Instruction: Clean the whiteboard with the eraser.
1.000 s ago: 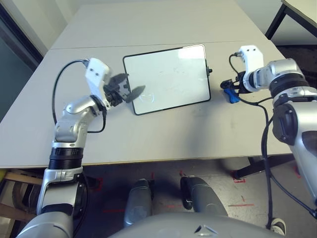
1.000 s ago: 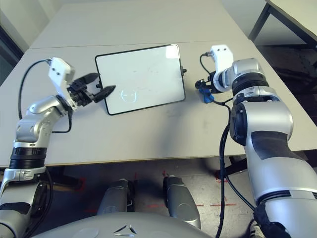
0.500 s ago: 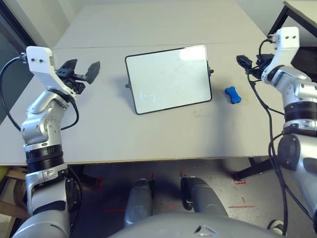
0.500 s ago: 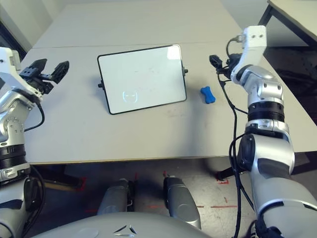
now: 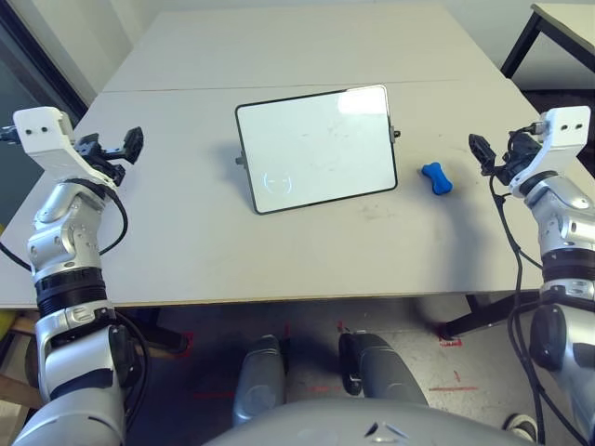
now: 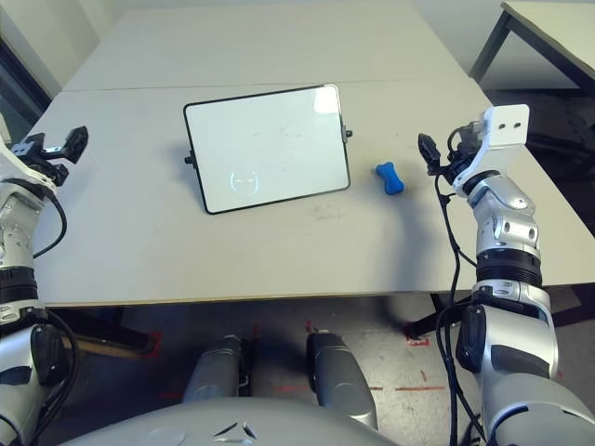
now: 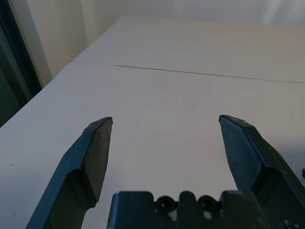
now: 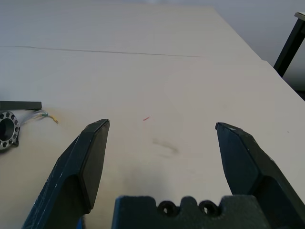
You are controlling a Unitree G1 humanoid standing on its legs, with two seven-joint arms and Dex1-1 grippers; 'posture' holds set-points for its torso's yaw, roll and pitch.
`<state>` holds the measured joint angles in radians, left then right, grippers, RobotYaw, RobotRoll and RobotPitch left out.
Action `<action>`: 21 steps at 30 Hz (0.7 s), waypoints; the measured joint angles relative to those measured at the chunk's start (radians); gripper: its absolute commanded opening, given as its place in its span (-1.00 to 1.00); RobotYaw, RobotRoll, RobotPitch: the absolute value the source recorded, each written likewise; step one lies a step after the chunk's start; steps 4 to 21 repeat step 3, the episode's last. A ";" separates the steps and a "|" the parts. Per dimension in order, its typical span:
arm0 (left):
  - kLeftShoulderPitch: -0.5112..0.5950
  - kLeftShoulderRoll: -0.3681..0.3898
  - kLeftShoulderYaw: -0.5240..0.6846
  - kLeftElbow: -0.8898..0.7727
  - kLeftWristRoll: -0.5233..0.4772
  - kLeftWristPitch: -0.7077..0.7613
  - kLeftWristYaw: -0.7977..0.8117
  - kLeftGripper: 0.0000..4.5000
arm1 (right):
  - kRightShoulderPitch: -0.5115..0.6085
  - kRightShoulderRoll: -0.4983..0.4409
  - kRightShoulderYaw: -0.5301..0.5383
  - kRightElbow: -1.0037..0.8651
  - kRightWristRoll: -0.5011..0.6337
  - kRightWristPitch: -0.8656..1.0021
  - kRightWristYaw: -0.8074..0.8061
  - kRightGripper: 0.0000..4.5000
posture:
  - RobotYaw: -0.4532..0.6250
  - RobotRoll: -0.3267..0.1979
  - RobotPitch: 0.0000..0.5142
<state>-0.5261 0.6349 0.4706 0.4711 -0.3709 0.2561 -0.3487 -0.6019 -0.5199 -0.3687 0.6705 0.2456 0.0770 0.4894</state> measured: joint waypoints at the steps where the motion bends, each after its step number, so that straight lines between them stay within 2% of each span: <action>1: -0.008 0.001 0.000 0.015 0.001 -0.008 0.000 1.00 | 0.000 0.000 0.000 -0.001 0.005 -0.002 -0.001 0.99 | -0.30 0.25 -0.73; 21: -0.011 0.004 0.000 0.024 0.002 -0.022 -0.001 1.00 | 0.000 0.000 0.000 -0.002 0.009 -0.006 -0.003 0.99 | -0.29 0.25 -0.74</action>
